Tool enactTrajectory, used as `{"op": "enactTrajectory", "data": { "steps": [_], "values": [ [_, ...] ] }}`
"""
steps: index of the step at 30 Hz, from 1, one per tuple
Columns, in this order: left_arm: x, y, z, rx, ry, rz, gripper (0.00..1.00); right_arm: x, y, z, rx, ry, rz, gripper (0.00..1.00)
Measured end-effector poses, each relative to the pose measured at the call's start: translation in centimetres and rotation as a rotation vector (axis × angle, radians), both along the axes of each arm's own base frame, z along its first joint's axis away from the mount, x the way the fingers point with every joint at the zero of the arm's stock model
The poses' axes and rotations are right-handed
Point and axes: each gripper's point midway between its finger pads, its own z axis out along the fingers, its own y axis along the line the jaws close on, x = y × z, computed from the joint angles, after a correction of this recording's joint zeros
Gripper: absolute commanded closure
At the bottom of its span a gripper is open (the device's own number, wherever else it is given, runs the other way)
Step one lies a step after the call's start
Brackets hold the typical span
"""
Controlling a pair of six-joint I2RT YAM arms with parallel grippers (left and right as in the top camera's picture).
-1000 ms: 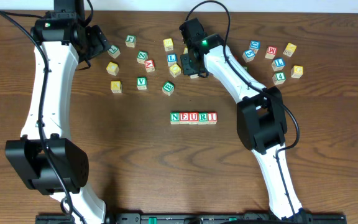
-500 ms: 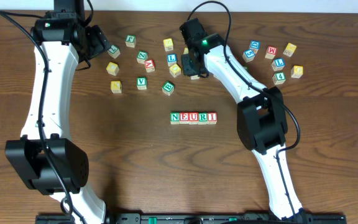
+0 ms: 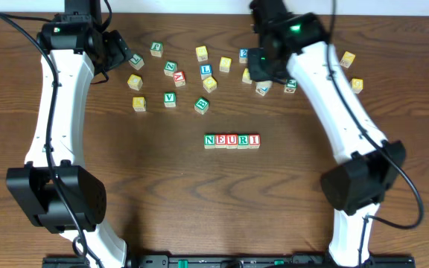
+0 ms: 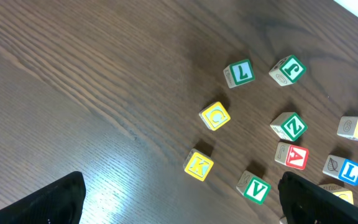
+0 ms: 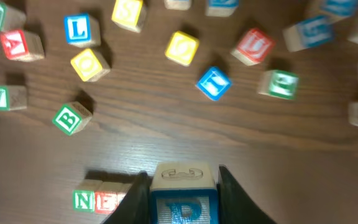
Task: Spell out NEURIPS
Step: 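Carry the blue P block and lower it right of the I block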
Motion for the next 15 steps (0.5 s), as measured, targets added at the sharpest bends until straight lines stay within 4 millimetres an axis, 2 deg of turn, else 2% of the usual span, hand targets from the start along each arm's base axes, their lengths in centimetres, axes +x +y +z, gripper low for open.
{"op": "enactTrajectory", "data": {
  "steps": [4, 7, 15],
  "values": [
    [0.0, 0.0, 0.0, 0.0, 0.001, 0.0, 0.02, -2.3, -2.2, -0.3, -0.038, 0.098, -0.032, 0.8],
    [0.0, 0.0, 0.0, 0.0, 0.001, 0.0, 0.02, -3.3, -2.9, -2.5, -0.068, 0.173, -0.041, 0.8],
    [0.0, 0.0, 0.0, 0.0, 0.001, 0.0, 0.02, -5.8, -3.9, -10.3, -0.124, 0.325, -0.075, 0.82]
  ]
}}
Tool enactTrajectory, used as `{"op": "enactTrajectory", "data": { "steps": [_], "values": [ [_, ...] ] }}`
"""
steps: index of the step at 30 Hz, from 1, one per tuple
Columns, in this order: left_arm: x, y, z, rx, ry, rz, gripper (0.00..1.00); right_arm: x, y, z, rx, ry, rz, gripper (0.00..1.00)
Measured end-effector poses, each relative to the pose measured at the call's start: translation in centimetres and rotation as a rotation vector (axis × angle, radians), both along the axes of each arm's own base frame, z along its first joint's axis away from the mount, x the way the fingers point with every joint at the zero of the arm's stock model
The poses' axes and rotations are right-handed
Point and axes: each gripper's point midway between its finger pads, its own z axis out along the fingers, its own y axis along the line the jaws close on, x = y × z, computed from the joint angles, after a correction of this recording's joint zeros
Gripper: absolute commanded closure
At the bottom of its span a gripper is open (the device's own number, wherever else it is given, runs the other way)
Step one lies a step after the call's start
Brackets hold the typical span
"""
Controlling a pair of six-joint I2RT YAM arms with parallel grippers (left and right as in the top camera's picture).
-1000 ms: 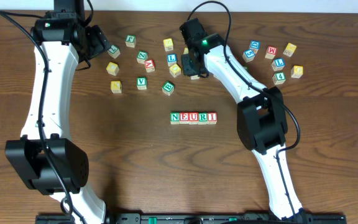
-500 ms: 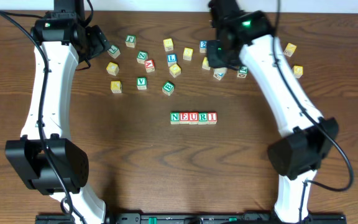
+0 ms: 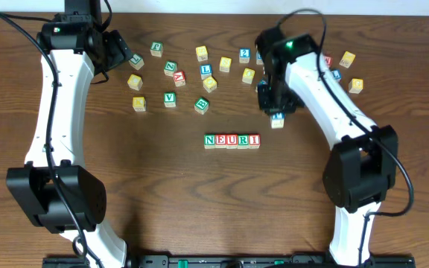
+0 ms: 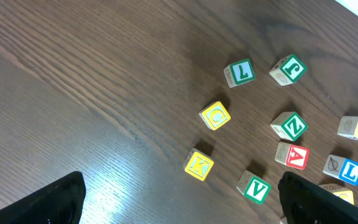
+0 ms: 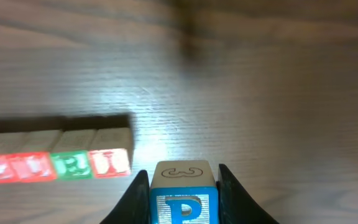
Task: Spell out NEURIPS
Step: 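Carry the blue P block and lower it right of the I block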
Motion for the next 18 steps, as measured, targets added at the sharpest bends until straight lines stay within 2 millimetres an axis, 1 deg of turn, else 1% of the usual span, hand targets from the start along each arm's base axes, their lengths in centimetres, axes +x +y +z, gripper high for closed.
{"op": "enactTrajectory", "data": {
  "steps": [2, 4, 9, 14, 18],
  "values": [
    [0.0, 0.0, 0.0, 0.0, 0.0, 0.0, 0.02, -0.8, -0.3, -1.7, -0.014, 0.032, -0.015, 0.82],
    [0.0, 0.0, 0.0, 0.0, 0.0, 0.0, 0.02, -1.1, -0.3, -2.8, -0.013, 0.04, -0.024, 0.83],
    [0.0, 0.0, 0.0, 0.0, 0.0, 0.0, 0.03, -1.4, 0.1, -4.4, 0.012, 0.045, -0.036, 0.84],
    [0.0, 0.0, 0.0, 0.0, 0.0, 0.0, 0.02, -2.3, 0.3, -6.2, 0.018, 0.061, -0.042, 0.84],
    [0.0, 0.0, 0.0, 0.0, 0.0, 0.0, 0.02, -2.4, 0.7, -6.5, 0.024, 0.057, -0.046, 0.84]
  ]
}}
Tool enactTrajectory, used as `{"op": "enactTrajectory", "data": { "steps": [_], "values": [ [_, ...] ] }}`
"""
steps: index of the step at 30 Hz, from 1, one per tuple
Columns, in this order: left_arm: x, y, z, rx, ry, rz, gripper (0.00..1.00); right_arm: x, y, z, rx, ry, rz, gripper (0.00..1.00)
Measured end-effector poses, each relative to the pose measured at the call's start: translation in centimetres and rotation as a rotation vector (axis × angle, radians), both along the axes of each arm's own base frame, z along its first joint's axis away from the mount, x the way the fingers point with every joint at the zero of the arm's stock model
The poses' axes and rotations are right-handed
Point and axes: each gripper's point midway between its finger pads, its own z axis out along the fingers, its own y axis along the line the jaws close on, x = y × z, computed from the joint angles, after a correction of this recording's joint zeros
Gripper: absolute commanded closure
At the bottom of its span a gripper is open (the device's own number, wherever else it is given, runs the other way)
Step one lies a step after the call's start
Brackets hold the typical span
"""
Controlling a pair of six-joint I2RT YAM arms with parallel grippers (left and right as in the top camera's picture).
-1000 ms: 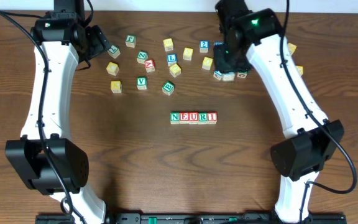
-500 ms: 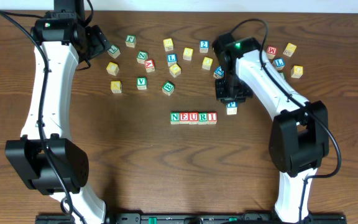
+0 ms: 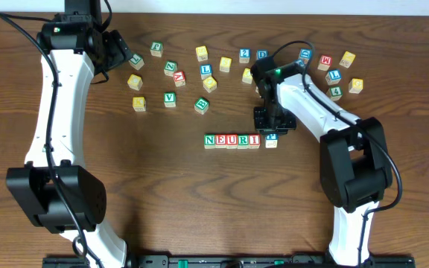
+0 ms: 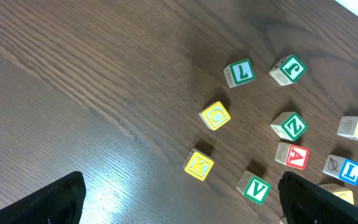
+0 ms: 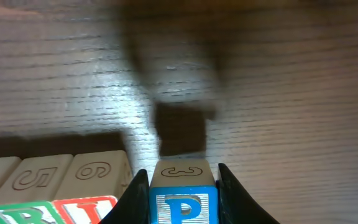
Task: Spell out NEURIPS
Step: 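Carry the blue P block and lower it right of the I block, then open the right gripper to release the P block and raise it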
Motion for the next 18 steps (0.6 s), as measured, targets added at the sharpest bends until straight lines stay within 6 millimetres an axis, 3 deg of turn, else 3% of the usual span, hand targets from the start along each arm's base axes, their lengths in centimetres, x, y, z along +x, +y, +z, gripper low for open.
{"op": "enactTrajectory", "data": {
  "steps": [6, 18],
  "values": [
    [-0.01, 0.0, 0.0, 0.0, 0.0, 0.0, 0.03, -0.1, 0.3, 0.0, 0.015, 0.005, -0.006, 0.76],
    [-0.01, 0.0, 0.0, 0.0, 0.0, 0.0, 0.02, -0.42, 0.32, 0.02, 0.018, 0.019, -0.009, 0.71]
  ]
}}
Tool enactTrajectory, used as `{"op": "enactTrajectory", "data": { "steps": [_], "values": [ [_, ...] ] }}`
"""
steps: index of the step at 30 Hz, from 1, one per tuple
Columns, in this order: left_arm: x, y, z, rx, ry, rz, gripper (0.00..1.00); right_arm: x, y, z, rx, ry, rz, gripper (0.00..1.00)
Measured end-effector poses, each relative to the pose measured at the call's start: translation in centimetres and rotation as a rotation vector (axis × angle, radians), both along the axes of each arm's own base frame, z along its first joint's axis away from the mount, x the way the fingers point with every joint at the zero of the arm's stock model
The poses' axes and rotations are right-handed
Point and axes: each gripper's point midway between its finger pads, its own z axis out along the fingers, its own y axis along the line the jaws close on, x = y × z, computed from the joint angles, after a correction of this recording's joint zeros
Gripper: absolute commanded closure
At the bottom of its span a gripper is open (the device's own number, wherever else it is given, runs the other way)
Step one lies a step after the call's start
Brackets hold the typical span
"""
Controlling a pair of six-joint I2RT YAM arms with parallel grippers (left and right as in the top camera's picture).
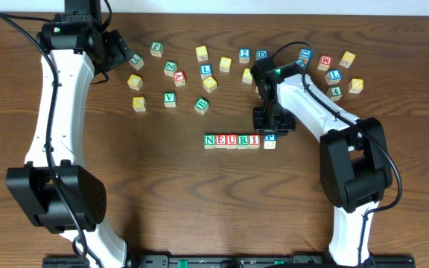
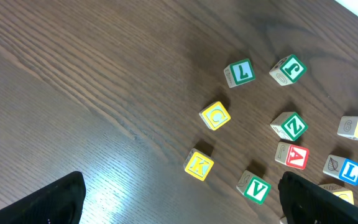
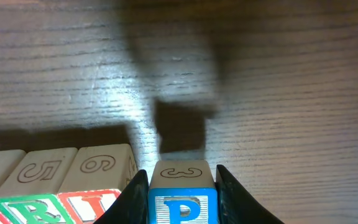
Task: Spell out NEURIPS
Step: 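Open the right gripper to release the P block and raise it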
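A row of letter blocks reading NEURI [image 1: 232,141] lies mid-table. My right gripper [image 1: 271,131] is shut on a blue P block [image 3: 183,196], held at the right end of the row beside the red I block [image 3: 101,182]; its black fingers [image 3: 134,196] flank the P. Whether the P touches the table I cannot tell. My left gripper [image 2: 179,199] is open high over the far left, with K [image 2: 199,165] and V [image 2: 254,188] blocks below it. Loose blocks [image 1: 199,71] lie scattered along the far side.
More loose blocks [image 1: 334,71] lie at the far right behind the right arm [image 1: 311,104]. The left arm [image 1: 58,112] runs along the table's left side. Blocks G [image 2: 215,116], Z [image 2: 289,126] and A [image 2: 291,155] lie under the left wrist.
The right gripper with the P block has shifted slightly closer to the I block at the row's end. The left arm has not moved.
The right gripper first held the P block above the loose blocks at the far side. Then it was between those blocks and the row. By now it holds the P right beside the I at the row's right end. The left gripper stayed open throughout.
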Motion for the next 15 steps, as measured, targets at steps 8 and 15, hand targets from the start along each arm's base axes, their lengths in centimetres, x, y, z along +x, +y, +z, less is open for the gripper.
{"op": "enactTrajectory", "data": {
  "steps": [8, 15],
  "values": [
    [0.0, 0.0, 0.0, 0.0, 0.0, 0.0, 0.02, -0.12, 0.01, 0.01, 0.001, 0.005, -0.003, 0.64],
    [0.0, 0.0, 0.0, 0.0, 0.0, 0.0, 0.02, 0.03, 0.08, 0.26, 0.003, 0.002, -0.003, 0.67]
  ]
}}
